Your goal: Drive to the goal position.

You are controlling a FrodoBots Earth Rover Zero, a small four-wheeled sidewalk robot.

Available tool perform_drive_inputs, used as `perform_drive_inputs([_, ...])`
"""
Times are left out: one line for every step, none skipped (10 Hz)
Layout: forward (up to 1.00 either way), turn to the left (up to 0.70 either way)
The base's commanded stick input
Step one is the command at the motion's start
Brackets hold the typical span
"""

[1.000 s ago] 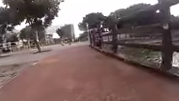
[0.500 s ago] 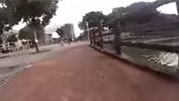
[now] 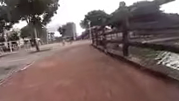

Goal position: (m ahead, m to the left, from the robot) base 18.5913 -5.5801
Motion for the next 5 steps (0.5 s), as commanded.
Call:
perform_drive_inputs([0.7, 0.0])
perform_drive_inputs([0.7, 0.0])
perform_drive_inputs([0.7, 0.0])
perform_drive_inputs([0.7, 0.0])
perform_drive_inputs([0.7, 0.0])
